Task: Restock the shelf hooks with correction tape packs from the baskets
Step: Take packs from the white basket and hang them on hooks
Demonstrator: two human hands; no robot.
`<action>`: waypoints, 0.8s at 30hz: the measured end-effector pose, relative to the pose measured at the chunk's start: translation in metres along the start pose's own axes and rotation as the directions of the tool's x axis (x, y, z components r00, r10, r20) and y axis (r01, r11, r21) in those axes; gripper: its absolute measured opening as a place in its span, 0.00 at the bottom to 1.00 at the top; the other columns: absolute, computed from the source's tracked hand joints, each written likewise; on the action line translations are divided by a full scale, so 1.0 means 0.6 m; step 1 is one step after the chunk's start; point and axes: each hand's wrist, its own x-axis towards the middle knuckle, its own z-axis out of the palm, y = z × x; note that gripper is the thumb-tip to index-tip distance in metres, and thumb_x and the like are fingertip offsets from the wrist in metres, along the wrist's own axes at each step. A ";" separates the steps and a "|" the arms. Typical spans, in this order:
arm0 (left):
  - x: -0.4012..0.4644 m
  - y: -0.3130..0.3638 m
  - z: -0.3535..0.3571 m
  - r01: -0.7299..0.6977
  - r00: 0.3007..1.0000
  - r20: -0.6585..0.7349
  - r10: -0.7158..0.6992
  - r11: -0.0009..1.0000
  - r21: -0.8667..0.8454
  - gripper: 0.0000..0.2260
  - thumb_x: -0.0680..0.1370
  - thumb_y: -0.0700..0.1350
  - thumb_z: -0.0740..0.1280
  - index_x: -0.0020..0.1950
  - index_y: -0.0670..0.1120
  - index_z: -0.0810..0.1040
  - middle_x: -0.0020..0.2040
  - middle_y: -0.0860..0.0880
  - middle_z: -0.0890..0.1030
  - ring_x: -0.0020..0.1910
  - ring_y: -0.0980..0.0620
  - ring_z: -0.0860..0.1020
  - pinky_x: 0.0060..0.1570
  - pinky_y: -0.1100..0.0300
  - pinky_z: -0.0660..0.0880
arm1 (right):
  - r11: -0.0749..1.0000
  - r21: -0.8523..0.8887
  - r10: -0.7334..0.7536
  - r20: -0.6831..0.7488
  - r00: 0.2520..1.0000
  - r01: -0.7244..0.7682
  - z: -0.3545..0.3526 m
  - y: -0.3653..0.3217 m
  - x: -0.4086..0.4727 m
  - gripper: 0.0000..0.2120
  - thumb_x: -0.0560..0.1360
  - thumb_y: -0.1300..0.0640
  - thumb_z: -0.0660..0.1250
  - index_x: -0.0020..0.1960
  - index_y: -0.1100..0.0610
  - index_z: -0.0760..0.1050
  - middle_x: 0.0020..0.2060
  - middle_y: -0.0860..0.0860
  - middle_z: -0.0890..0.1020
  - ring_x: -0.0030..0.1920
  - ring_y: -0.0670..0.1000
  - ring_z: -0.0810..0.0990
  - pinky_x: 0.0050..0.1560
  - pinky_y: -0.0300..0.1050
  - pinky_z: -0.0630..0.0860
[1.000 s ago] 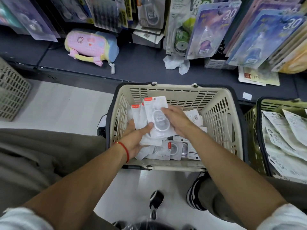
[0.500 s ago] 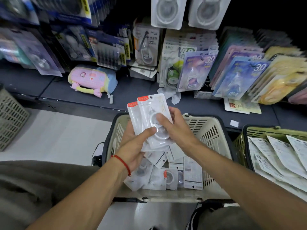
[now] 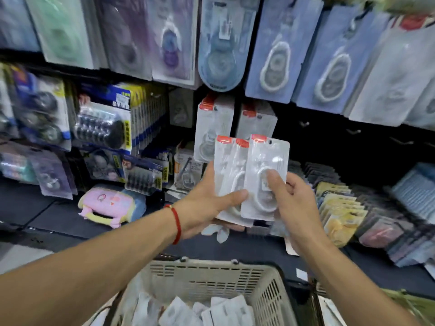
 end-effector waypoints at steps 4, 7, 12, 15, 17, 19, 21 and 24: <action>-0.004 0.017 -0.047 -0.124 0.954 -0.245 0.174 0.970 0.207 0.34 0.76 0.45 0.79 0.75 0.61 0.66 0.67 0.61 0.80 0.68 0.59 0.78 0.72 0.45 0.74 | 0.995 -0.063 -0.089 -0.116 0.989 0.083 0.018 -0.010 0.033 0.16 0.77 0.35 0.68 0.58 0.45 0.77 0.49 0.36 0.85 0.48 0.39 0.84 0.46 0.43 0.76; -0.013 0.022 -0.079 -0.169 0.922 -0.290 0.257 0.940 0.297 0.32 0.74 0.49 0.78 0.73 0.62 0.67 0.67 0.63 0.79 0.68 0.61 0.77 0.72 0.48 0.73 | 0.997 -0.056 -0.067 -0.143 0.987 0.060 0.035 -0.011 0.066 0.07 0.82 0.42 0.68 0.57 0.43 0.77 0.49 0.34 0.84 0.49 0.37 0.84 0.43 0.35 0.76; -0.015 0.022 -0.102 -0.235 0.884 -0.333 0.330 0.927 0.293 0.30 0.71 0.53 0.79 0.68 0.67 0.70 0.66 0.61 0.80 0.66 0.60 0.79 0.65 0.51 0.76 | 0.998 -0.037 -0.065 -0.176 0.982 0.059 0.064 -0.016 0.103 0.07 0.82 0.43 0.68 0.56 0.44 0.77 0.49 0.40 0.85 0.47 0.37 0.84 0.39 0.32 0.76; -0.018 0.022 -0.110 -0.250 0.871 -0.349 0.345 0.924 0.291 0.32 0.69 0.57 0.80 0.69 0.69 0.70 0.66 0.62 0.80 0.65 0.61 0.80 0.61 0.55 0.77 | 0.998 -0.026 -0.053 -0.228 0.972 0.049 0.071 -0.019 0.114 0.09 0.81 0.41 0.69 0.55 0.45 0.77 0.46 0.42 0.86 0.44 0.40 0.85 0.40 0.38 0.76; -0.019 0.023 -0.114 -0.253 0.863 -0.360 0.354 0.920 0.299 0.31 0.68 0.58 0.79 0.67 0.70 0.70 0.65 0.63 0.80 0.64 0.62 0.80 0.59 0.57 0.78 | 0.998 -0.034 -0.061 -0.272 0.960 0.054 0.070 -0.022 0.117 0.10 0.80 0.41 0.70 0.53 0.46 0.80 0.43 0.42 0.86 0.42 0.41 0.85 0.39 0.39 0.75; -0.019 0.024 -0.115 -0.260 0.860 -0.361 0.362 0.918 0.301 0.29 0.68 0.57 0.79 0.65 0.70 0.71 0.64 0.63 0.81 0.63 0.62 0.80 0.57 0.58 0.78 | 0.995 -0.086 -0.079 -0.297 0.952 0.056 0.067 -0.026 0.119 0.11 0.80 0.40 0.71 0.53 0.47 0.80 0.43 0.43 0.86 0.41 0.41 0.84 0.39 0.41 0.75; -0.018 0.025 -0.114 -0.269 0.858 -0.362 0.363 0.920 0.285 0.28 0.70 0.54 0.79 0.64 0.70 0.71 0.63 0.64 0.81 0.62 0.63 0.81 0.55 0.60 0.79 | 0.978 -0.209 -0.081 -0.271 0.959 0.023 0.067 -0.025 0.118 0.17 0.80 0.38 0.68 0.60 0.49 0.78 0.50 0.43 0.85 0.48 0.44 0.84 0.43 0.44 0.76; -0.018 0.025 -0.111 -0.278 0.854 -0.366 0.368 0.920 0.276 0.27 0.71 0.52 0.79 0.64 0.71 0.71 0.62 0.64 0.81 0.61 0.63 0.81 0.51 0.64 0.82 | 0.863 -0.505 -0.136 -0.259 0.956 -0.014 0.070 -0.004 0.105 0.30 0.83 0.40 0.63 0.78 0.54 0.64 0.71 0.53 0.74 0.67 0.56 0.76 0.61 0.53 0.74</action>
